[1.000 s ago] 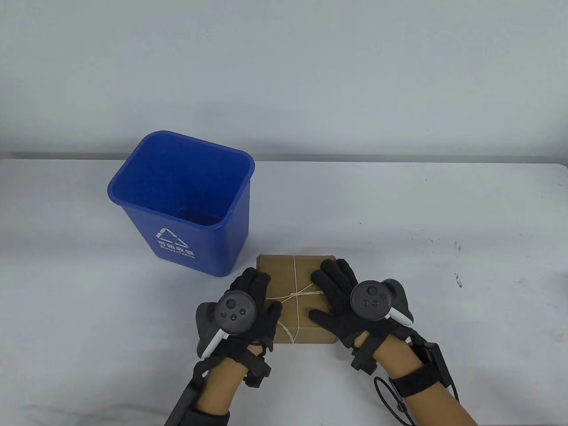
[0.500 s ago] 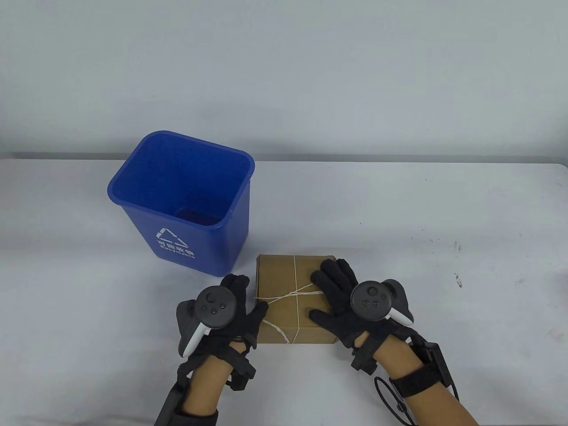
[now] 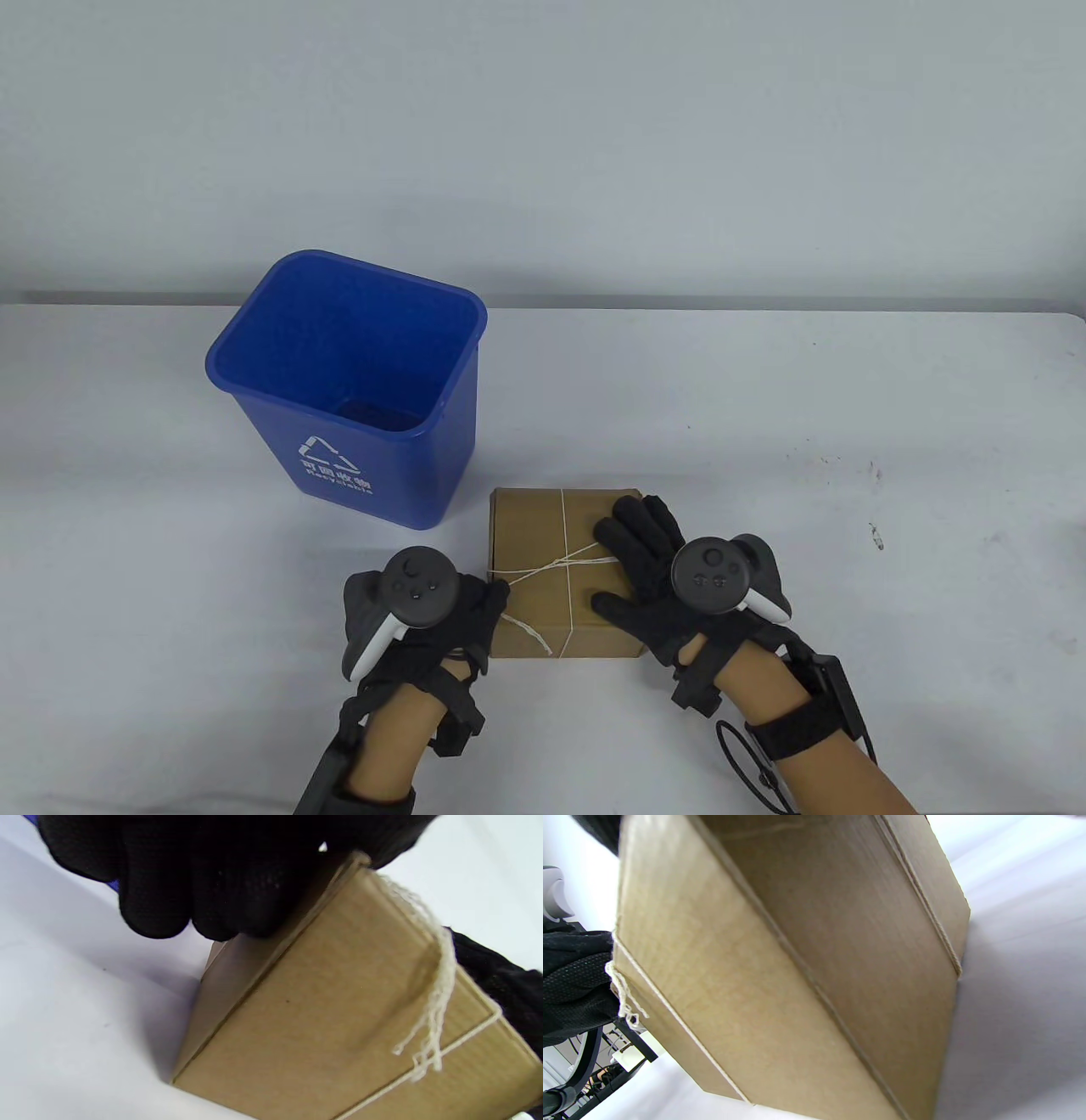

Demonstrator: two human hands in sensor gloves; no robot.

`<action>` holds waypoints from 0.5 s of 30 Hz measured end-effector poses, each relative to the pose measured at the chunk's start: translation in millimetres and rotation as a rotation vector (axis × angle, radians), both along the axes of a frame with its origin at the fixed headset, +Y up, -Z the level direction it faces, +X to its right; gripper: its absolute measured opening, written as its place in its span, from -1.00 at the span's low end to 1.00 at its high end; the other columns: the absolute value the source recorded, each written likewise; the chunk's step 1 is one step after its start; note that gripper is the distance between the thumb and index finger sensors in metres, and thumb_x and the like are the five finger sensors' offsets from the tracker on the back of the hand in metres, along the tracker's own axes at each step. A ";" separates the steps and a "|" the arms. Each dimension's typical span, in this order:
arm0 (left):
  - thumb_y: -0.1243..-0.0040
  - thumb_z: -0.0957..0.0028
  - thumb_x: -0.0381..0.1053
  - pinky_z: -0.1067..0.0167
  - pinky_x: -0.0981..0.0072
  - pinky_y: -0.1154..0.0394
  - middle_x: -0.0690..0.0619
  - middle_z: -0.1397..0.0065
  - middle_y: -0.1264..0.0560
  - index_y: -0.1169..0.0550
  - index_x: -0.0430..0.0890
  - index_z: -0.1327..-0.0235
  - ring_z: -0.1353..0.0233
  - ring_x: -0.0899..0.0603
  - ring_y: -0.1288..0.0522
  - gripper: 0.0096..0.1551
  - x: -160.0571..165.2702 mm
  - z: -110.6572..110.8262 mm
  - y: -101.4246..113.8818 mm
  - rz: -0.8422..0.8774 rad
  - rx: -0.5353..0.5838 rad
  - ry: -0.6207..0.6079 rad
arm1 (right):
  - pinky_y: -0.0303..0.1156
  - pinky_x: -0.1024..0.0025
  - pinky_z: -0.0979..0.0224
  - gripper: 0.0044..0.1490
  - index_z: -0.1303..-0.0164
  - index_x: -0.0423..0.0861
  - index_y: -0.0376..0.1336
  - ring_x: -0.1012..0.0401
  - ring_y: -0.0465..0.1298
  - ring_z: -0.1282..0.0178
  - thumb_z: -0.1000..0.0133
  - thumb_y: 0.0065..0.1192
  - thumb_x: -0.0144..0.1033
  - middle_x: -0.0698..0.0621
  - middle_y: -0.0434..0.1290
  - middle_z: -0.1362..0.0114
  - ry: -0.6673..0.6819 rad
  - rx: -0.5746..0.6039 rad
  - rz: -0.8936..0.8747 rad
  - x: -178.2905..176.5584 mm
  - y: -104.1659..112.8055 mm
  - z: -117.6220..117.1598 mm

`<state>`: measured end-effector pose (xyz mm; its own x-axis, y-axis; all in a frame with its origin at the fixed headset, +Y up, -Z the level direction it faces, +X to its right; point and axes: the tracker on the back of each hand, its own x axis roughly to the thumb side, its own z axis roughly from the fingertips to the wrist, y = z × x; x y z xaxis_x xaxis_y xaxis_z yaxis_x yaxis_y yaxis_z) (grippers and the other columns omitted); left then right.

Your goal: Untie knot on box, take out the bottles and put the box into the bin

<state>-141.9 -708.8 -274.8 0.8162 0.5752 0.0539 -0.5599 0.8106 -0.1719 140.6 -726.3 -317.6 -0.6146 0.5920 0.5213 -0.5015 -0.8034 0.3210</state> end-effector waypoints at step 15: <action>-0.17 -0.09 0.07 -0.34 -0.47 -0.31 -0.16 -0.29 -0.57 -0.73 -0.35 0.24 -0.33 -0.45 -0.55 -0.51 -10.7 -0.6 9.1 -0.063 0.065 0.012 | -0.13 -0.46 -0.44 0.06 -0.63 -0.04 -0.26 -0.31 -0.43 -0.59 -0.11 -0.03 0.30 -0.08 -0.46 -0.68 -0.003 -0.004 -0.008 1.1 -0.7 -0.5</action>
<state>-152.6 -699.8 -275.3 0.8518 0.5179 0.0792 -0.5088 0.8537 -0.1108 141.7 -727.0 -318.1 -0.6114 0.5994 0.5166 -0.5094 -0.7977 0.3228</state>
